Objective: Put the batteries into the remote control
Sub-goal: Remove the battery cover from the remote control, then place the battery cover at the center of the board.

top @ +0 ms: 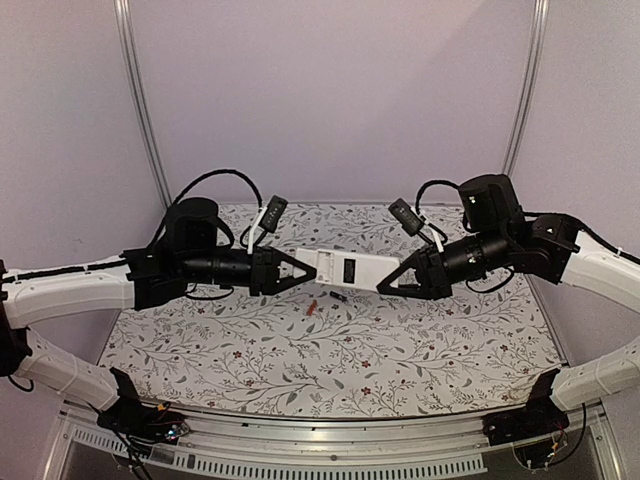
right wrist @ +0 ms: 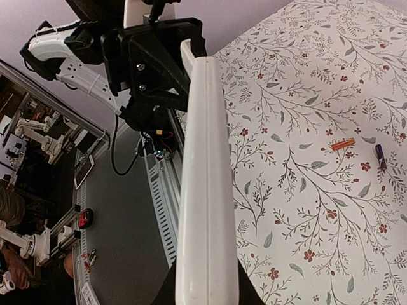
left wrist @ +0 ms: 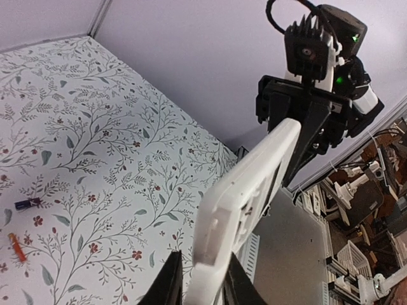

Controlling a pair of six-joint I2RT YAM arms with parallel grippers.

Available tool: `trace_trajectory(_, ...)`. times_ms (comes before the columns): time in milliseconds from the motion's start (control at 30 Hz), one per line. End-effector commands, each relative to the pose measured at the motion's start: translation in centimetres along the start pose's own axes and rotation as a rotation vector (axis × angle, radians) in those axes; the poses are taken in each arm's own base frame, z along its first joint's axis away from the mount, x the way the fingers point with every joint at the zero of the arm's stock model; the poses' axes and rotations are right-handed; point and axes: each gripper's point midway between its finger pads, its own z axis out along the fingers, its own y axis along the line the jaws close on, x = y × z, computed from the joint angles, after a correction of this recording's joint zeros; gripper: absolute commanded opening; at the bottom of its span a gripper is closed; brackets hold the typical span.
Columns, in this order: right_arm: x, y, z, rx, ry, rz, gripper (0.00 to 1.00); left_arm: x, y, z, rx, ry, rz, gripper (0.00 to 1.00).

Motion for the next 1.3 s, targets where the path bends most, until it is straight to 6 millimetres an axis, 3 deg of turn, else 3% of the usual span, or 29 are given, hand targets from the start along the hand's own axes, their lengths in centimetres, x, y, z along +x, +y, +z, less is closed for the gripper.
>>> trace_trajectory(0,-0.4,-0.7,-0.3,-0.003,-0.02,0.018,0.0,-0.5,2.7,-0.3,-0.092,-0.01,-0.035,0.18)
trace_trajectory(167,-0.5,-3.1,-0.9,0.068,-0.037,0.074,0.0,-0.4,2.9,-0.5,-0.084,-0.018,-0.039,0.01)
trace_trajectory(267,-0.2,-4.2,-1.0,0.109,-0.028,0.097,0.0,-0.6,3.4,-0.8,-0.094,-0.031,-0.055,0.0)
trace_trajectory(367,0.5,-5.2,-1.1,0.144,-0.005,0.107,0.0,0.1,5.4,-1.3,-0.161,-0.021,-0.098,0.0)
trace_trajectory(567,1.5,-5.0,-0.9,0.119,0.042,0.096,0.0,4.7,13.2,-2.8,-0.389,0.079,-0.308,0.01)
trace_trajectory(767,2.8,-4.2,-0.8,0.068,0.073,0.101,0.0,9.5,18.2,-3.7,-0.484,0.168,-0.444,0.06)
trace_trajectory(1000,3.5,-3.9,-0.8,0.046,0.086,0.103,0.0,13.9,21.2,-3.2,-0.505,0.271,-0.574,0.06)
trace_trajectory(1267,3.4,-3.5,-1.2,0.043,0.072,0.092,0.0,15.7,23.2,-3.1,-0.531,0.279,-0.635,0.11)
